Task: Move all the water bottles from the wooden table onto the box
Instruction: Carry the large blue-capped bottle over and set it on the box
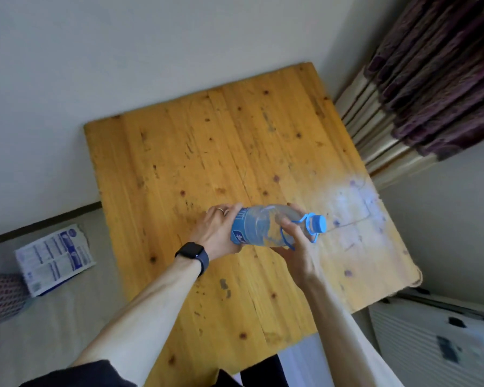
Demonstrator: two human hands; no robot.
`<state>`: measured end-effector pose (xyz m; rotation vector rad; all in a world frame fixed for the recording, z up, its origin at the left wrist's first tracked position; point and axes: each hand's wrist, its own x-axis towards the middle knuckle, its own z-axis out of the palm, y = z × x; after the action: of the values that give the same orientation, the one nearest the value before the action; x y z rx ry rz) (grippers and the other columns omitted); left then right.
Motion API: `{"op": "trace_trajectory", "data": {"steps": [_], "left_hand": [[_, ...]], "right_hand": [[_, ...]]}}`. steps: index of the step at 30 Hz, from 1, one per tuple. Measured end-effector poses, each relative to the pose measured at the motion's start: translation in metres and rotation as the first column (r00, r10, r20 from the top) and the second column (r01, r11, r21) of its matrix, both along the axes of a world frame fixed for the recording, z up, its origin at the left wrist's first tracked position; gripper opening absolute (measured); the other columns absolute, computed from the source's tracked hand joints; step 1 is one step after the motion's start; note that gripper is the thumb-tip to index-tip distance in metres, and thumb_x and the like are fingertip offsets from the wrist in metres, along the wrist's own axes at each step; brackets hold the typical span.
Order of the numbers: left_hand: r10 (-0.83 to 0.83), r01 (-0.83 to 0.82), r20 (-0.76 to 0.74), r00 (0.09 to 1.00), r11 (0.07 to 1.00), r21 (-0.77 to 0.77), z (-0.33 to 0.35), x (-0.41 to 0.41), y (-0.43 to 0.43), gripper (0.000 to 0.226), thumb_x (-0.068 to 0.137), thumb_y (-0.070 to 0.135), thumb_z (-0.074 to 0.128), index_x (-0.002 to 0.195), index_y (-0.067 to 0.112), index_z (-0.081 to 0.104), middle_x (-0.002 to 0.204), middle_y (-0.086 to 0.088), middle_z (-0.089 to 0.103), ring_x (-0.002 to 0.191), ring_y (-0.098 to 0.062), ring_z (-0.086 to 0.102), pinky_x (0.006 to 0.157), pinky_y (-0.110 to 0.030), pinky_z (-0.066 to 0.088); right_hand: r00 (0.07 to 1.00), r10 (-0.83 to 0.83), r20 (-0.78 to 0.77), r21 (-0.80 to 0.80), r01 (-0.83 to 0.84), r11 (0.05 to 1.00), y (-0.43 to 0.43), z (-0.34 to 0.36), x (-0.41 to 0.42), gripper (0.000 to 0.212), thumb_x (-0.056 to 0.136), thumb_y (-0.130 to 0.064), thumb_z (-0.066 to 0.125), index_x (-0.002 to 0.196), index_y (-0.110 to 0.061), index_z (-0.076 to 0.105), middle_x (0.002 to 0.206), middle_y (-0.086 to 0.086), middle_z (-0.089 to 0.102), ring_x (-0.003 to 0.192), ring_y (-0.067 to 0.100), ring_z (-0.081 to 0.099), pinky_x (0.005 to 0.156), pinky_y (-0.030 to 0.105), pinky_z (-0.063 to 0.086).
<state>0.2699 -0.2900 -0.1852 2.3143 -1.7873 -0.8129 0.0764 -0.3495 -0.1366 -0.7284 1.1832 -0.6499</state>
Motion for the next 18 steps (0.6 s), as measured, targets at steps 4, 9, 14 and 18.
{"op": "trace_trajectory", "data": {"steps": [4, 9, 14, 18], "left_hand": [[-0.029, 0.034, -0.041, 0.999, 0.993, 0.112, 0.024, -0.018, 0.017, 0.091, 0.068, 0.054, 0.072, 0.144, 0.043, 0.023, 0.132, -0.005, 0.049, 0.126, -0.026, 0.044, 0.082, -0.037, 0.053], [-0.072, 0.079, -0.056, 0.996, 0.987, 0.137, 0.064, -0.040, 0.034, 0.095, 0.057, 0.052, 0.073, 0.139, 0.051, 0.025, 0.115, -0.004, 0.048, 0.110, -0.026, 0.047, 0.084, -0.036, 0.052], [-0.174, 0.188, -0.101, 0.979, 0.972, 0.140, 0.109, -0.058, 0.042, 0.095, 0.055, 0.053, 0.076, 0.136, 0.051, 0.027, 0.099, 0.002, 0.045, 0.076, -0.024, 0.061, 0.068, -0.031, 0.055], [-0.289, 0.298, -0.112, 0.951, 0.951, 0.085, 0.137, -0.081, 0.055, 0.094, 0.053, 0.057, 0.075, 0.134, 0.050, 0.028, 0.094, 0.002, 0.049, 0.076, -0.025, 0.060, 0.067, -0.035, 0.057]], "right_hand": [[0.999, -0.022, 0.030, 0.176, 0.017, 0.984, 0.002, 0.005, -0.023, 0.052, 0.065, -0.037, 0.081, 0.114, -0.023, 0.070, 0.111, -0.002, 0.075, 0.118, 0.025, 0.067, 0.089, 0.055, 0.055], [0.986, -0.094, 0.135, 0.292, 0.051, 0.955, 0.023, 0.027, -0.052, 0.045, 0.064, -0.044, 0.084, 0.102, -0.025, 0.067, 0.112, -0.004, 0.073, 0.121, 0.024, 0.064, 0.090, 0.053, 0.051], [0.949, -0.223, 0.222, 0.230, 0.171, 0.958, 0.053, 0.062, -0.072, 0.025, 0.078, -0.043, 0.079, 0.092, -0.026, 0.067, 0.104, -0.005, 0.073, 0.111, 0.021, 0.067, 0.087, 0.050, 0.049], [0.886, -0.350, 0.303, 0.141, 0.322, 0.936, 0.084, 0.092, -0.091, 0.021, 0.078, -0.040, 0.079, 0.085, -0.025, 0.065, 0.100, 0.001, 0.066, 0.105, 0.022, 0.064, 0.083, 0.049, 0.050]]}}
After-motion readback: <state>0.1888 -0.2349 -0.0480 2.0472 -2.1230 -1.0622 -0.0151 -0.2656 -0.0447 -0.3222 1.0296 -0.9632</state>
